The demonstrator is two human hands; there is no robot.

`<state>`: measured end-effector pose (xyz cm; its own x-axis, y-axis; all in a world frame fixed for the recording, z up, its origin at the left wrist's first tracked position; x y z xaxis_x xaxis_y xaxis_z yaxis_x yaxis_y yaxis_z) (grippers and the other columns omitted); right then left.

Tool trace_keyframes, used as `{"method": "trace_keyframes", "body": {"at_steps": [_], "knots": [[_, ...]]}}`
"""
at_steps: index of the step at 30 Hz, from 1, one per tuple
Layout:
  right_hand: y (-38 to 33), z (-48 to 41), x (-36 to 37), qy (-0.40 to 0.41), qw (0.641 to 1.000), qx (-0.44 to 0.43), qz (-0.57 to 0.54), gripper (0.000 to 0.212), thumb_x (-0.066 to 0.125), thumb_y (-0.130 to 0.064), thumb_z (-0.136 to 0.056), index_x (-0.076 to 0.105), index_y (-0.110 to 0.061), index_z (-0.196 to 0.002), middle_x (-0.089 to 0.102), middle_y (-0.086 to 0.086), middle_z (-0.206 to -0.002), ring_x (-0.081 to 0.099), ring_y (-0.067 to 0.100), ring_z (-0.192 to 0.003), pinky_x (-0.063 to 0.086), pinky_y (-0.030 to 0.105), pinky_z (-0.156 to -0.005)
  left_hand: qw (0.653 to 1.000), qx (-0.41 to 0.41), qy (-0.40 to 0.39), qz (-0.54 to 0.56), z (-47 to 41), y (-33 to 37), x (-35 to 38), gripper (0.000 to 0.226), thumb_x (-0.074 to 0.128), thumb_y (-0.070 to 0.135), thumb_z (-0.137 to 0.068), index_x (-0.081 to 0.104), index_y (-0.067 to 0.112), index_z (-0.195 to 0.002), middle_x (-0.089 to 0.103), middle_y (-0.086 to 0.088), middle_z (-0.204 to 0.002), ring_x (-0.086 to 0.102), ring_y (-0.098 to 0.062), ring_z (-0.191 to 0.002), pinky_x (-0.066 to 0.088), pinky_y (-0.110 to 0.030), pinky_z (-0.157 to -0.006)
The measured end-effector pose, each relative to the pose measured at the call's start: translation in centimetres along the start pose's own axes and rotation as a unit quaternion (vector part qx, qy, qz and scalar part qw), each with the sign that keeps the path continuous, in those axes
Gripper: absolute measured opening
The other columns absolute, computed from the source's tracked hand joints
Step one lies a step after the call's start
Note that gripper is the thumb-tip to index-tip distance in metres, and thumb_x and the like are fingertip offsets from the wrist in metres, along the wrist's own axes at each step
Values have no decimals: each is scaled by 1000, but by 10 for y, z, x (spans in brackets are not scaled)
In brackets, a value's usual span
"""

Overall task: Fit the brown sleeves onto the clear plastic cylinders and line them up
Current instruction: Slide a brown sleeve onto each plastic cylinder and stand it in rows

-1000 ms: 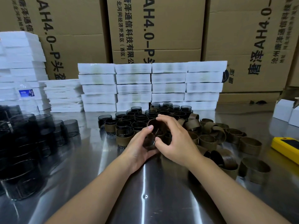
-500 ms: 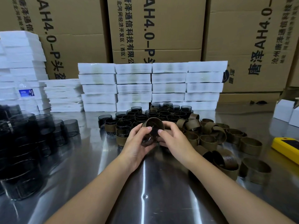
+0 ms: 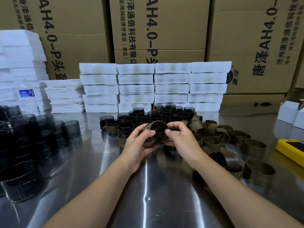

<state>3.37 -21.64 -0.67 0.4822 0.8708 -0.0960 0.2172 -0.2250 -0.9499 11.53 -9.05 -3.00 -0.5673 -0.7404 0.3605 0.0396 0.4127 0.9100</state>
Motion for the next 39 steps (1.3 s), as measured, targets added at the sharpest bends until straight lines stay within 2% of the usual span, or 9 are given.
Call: {"method": "trace_keyframes", "body": {"at_steps": [7, 12, 15, 21, 25, 30, 33, 36, 39], "knots": [[1, -1, 1, 4, 1000, 19, -24, 6, 55, -8, -93, 55, -15, -94, 69, 9, -85, 68, 24, -84, 56, 34, -83, 1000, 2, 11, -27, 2, 2, 0, 53, 77, 31, -53, 71, 22, -105, 71, -11, -108, 69, -27, -99, 57, -35, -75], [3, -2, 1, 8, 1000, 17, -25, 8, 56, -5, -92, 53, -13, -95, 63, 3, -76, 63, 15, -71, 53, 33, -82, 999, 0, 35, -13, 3, 2, 0, 28, 68, 15, -77, 72, 17, -105, 70, -15, -107, 69, -29, -93, 57, -38, -72], [4, -3, -1, 5, 1000, 14, -28, 9, 60, -8, -90, 55, -14, -95, 65, 2, -76, 64, 8, -65, 56, 27, -75, 999, -21, 31, 12, 3, 3, 3, 27, 61, 10, -85, 68, 12, -111, 67, -17, -111, 67, -30, -90, 57, -38, -71], [5, -3, -4, -17, 998, 42, -31, 23, 61, -44, -85, 64, -23, -94, 70, -8, -84, 66, 6, -82, 54, 27, -75, 985, -105, -47, 130, 7, 3, 8, 53, 67, 25, -66, 64, 4, -114, 64, -23, -117, 63, -37, -107, 55, -46, -90], [6, -3, 2, -38, 996, 76, -10, 51, 51, -68, -78, 65, -24, -100, 72, -8, -92, 68, 3, -74, 54, 26, -67, 978, -97, -80, 168, 7, 2, 9, 41, 70, 29, -59, 75, 6, -92, 66, -24, -115, 57, -44, -118, 50, -50, -96], [5, -3, 4, -38, 996, 75, 1, 58, 47, -75, -74, 64, -25, -100, 72, -5, -94, 69, 5, -69, 53, 24, -60, 981, -94, -75, 154, 7, 3, 10, 63, 71, 37, -67, 61, 3, -119, 62, -24, -125, 60, -39, -117, 50, -51, -96], [7, -1, 7, -44, 996, 71, 12, 75, 47, -84, -60, 63, -22, -99, 71, -1, -93, 67, 9, -72, 56, 28, -63, 984, -102, -42, 139, 6, 2, 10, 59, 65, 53, -69, 69, 8, -106, 69, -18, -116, 66, -33, -108, 53, -50, -92], [9, 0, 11, -57, 996, 61, 25, 70, 45, -81, -69, 59, -20, -100, 69, 8, -101, 67, 18, -78, 55, 37, -75, 986, -108, -30, 127, 5, 1, 9, 58, 60, 63, -68, 79, 14, -91, 71, -13, -112, 69, -28, -103, 53, -48, -91], [9, 1, 13, -57, 996, 56, 30, 72, 41, -81, -68, 58, -20, -101, 69, 9, -100, 66, 18, -76, 54, 36, -73, 986, -111, -14, 122, 5, 0, 8, 58, 55, 64, -78, 77, 14, -96, 71, -13, -112, 69, -27, -102, 54, -47, -91]]}}
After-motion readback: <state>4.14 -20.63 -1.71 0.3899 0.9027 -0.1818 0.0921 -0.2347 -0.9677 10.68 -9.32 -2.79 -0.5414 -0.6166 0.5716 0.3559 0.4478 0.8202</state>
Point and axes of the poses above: each hand's wrist, its own z-axis away from the middle knuckle, its own x-axis out of the palm, y = z × x, the point moved 1 cm from there along -z, towards the middle knuckle
